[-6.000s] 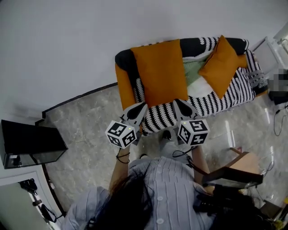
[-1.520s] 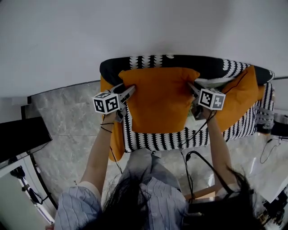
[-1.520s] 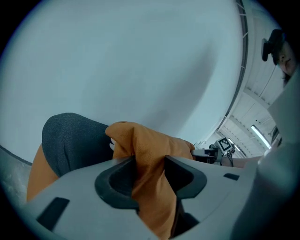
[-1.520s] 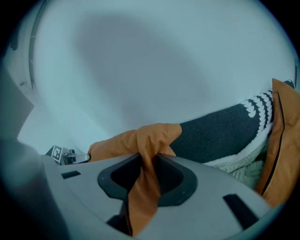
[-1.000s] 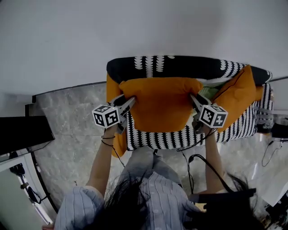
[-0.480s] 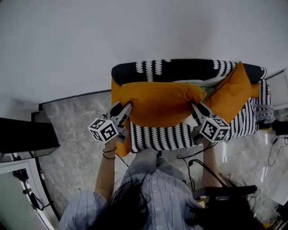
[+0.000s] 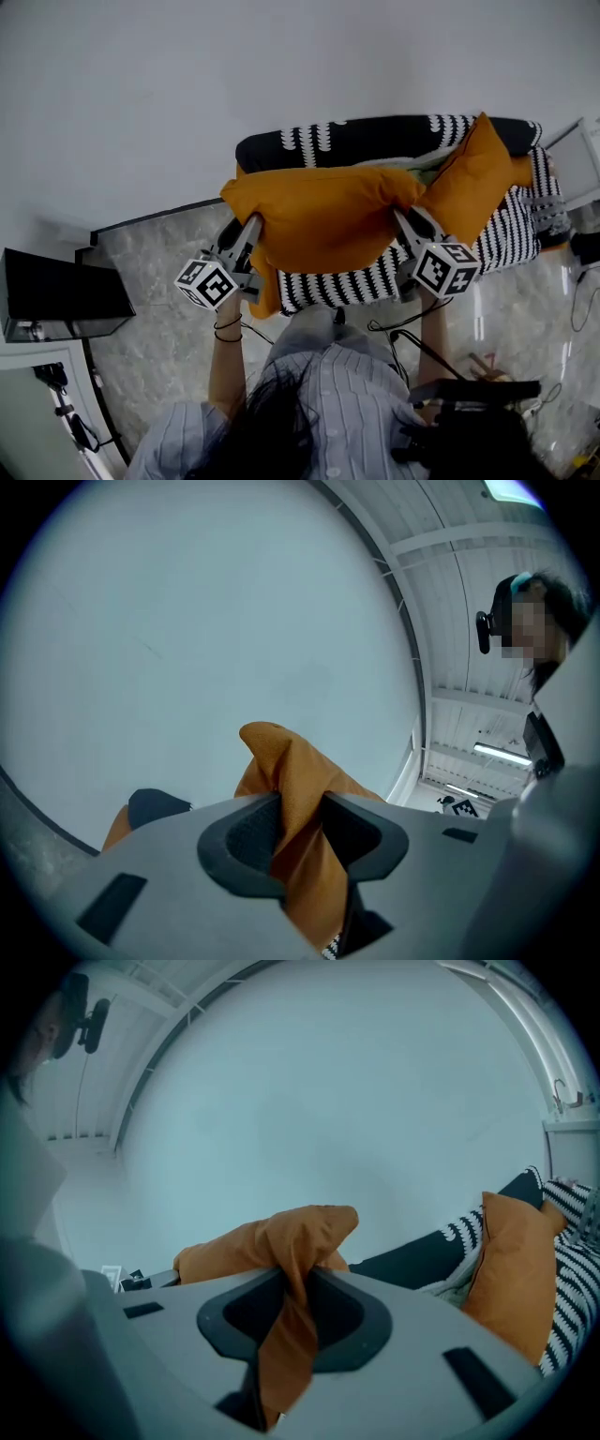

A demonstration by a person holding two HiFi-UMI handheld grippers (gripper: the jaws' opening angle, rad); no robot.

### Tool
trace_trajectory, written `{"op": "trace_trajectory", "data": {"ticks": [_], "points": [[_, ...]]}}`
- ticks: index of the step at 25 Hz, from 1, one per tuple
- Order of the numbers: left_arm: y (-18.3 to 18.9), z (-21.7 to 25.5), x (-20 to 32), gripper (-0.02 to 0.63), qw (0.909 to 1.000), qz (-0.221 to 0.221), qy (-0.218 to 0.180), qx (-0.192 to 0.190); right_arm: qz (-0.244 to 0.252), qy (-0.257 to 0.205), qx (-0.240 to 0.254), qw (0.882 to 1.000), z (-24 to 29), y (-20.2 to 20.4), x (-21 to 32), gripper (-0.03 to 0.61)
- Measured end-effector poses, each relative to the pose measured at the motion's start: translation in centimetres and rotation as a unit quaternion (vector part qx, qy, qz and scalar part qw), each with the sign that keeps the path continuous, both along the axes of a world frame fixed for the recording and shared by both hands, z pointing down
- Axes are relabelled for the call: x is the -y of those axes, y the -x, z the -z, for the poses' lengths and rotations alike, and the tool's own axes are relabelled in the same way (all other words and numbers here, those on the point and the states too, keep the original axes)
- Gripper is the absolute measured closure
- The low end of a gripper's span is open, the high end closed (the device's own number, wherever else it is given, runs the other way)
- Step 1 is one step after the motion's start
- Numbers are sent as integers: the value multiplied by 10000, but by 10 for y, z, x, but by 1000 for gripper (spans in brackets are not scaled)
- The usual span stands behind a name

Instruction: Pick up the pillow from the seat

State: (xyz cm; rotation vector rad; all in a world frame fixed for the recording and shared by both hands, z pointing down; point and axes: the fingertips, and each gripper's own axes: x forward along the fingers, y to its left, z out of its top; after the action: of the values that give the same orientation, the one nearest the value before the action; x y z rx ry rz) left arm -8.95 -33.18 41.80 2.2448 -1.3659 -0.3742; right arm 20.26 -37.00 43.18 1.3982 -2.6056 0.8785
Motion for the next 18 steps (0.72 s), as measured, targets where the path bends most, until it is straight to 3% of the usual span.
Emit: {"op": "trace_trajectory", "data": {"ticks": [10,18], "points": [[-1,-1,-88,471,9995,229,194,-78,109,52,47,9999,1,0,-81,489],[-1,3,-127,471,9988,378,299,19,194,17,28,9998,4,2,-108,489]]}}
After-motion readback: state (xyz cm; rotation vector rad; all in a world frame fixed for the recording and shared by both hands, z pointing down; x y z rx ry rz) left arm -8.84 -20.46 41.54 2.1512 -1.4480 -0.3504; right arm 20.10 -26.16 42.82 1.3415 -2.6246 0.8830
